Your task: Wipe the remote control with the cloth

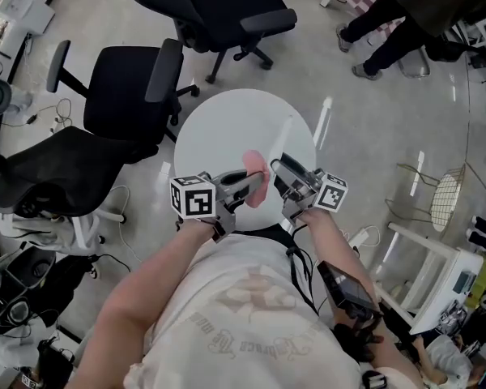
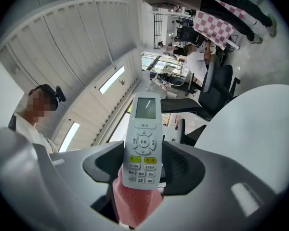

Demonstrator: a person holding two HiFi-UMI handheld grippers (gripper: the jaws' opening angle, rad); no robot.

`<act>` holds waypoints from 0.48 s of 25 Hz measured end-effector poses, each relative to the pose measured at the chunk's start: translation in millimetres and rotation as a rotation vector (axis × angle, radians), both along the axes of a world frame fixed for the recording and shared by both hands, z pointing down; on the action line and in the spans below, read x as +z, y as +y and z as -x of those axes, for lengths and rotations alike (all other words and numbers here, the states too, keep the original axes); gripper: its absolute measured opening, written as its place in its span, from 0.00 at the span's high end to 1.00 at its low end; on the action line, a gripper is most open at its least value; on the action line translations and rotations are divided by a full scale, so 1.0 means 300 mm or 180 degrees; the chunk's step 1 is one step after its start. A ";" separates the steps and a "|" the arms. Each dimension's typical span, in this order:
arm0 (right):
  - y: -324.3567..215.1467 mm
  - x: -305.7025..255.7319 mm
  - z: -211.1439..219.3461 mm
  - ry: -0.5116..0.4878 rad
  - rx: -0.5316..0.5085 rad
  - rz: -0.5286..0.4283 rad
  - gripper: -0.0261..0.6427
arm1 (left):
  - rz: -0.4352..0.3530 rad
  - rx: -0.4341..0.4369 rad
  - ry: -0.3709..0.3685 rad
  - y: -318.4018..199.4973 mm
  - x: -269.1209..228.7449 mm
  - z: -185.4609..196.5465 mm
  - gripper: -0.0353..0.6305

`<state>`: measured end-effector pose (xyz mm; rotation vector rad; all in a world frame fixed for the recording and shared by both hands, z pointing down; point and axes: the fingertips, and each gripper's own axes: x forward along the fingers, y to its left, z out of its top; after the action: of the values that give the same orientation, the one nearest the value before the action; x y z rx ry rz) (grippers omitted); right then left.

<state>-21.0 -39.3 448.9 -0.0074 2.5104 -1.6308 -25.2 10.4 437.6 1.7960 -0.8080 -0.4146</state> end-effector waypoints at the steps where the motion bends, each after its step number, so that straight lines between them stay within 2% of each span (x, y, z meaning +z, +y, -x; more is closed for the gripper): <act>1: 0.010 0.000 0.003 -0.0020 -0.0011 0.0000 0.58 | -0.0030 0.0013 0.0002 -0.006 -0.011 -0.002 0.91; 7: 0.020 -0.040 -0.012 -0.0326 0.0018 0.0077 0.58 | -0.0106 -0.0052 0.0069 -0.040 -0.040 0.010 0.91; 12: 0.037 -0.092 -0.021 -0.0555 -0.0078 0.0021 0.58 | -0.0055 -0.0188 0.0091 -0.074 -0.030 0.036 0.91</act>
<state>-14.8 -28.1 421.3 0.1583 2.3833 -1.5748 -36.0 -11.7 428.6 1.7817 -0.8413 -0.4859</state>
